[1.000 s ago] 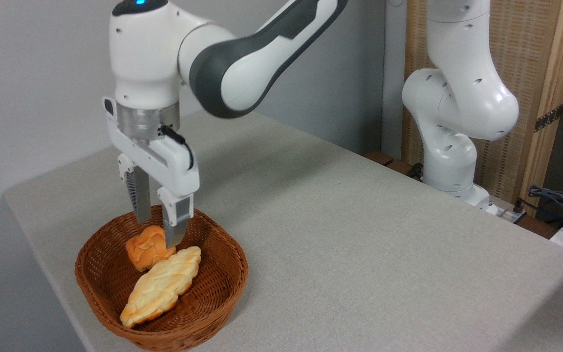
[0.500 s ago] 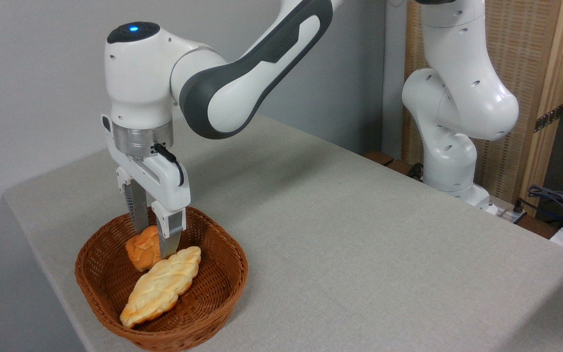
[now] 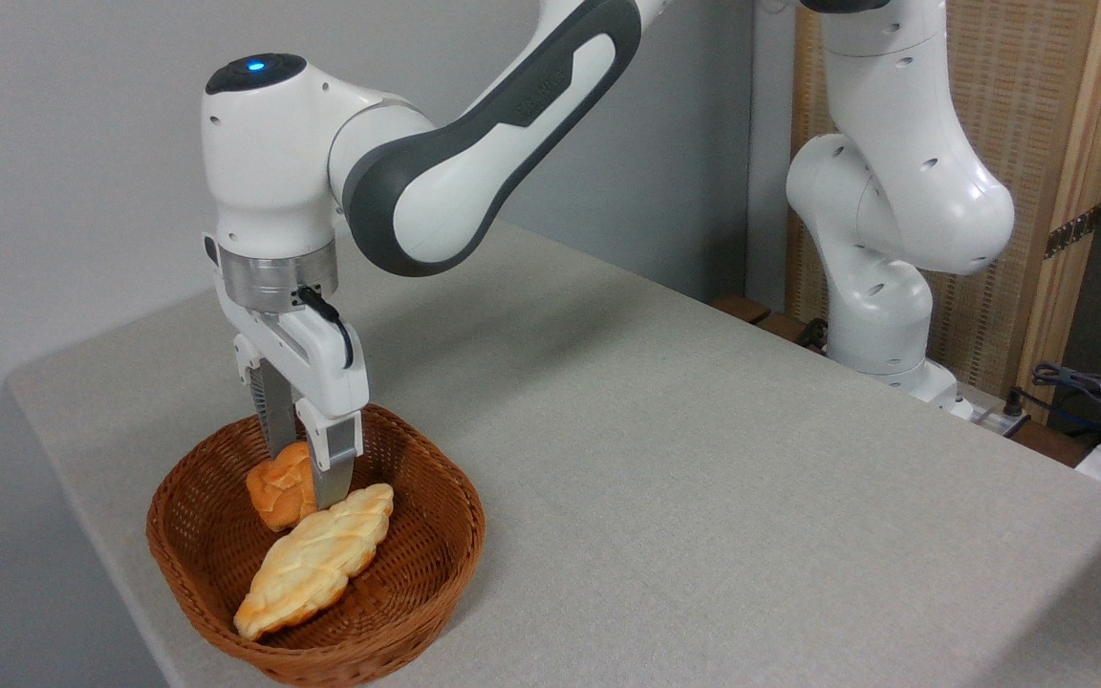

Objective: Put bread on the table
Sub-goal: 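Close the gripper around the small orange bun, then lift the orange bun out of the basket and carry it beside the basket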

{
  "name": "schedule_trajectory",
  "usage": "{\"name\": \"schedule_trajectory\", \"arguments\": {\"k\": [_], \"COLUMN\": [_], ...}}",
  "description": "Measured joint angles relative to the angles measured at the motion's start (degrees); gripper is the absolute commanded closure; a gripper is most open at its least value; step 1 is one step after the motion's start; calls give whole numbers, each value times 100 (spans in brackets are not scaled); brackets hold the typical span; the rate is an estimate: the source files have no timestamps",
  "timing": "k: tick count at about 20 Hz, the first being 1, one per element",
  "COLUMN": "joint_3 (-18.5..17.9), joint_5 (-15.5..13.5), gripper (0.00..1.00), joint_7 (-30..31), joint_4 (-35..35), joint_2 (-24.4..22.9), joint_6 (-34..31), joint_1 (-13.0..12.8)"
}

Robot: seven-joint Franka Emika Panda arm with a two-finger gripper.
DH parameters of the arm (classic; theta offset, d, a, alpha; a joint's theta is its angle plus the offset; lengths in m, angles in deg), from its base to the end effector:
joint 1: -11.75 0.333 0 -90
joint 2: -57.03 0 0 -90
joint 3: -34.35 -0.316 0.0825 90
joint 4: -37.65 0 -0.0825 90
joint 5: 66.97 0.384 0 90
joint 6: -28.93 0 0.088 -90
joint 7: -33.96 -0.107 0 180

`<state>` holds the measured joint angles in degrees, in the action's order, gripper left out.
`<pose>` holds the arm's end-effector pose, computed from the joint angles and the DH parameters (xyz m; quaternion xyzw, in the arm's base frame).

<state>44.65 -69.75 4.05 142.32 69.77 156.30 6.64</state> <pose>0.6124 -0.1635 0.4315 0.9248 -0.3678 0.0927 0.0285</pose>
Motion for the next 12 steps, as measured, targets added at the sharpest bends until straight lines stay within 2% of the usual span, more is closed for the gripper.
{"name": "schedule_trajectory", "arguments": {"k": [12], "joint_3": [-55], "joint_5": [6], "gripper": [63], "joint_7": [1], "joint_4": [-86], "joint_2": [-94], "joint_6": [0], "joint_1": [73]}}
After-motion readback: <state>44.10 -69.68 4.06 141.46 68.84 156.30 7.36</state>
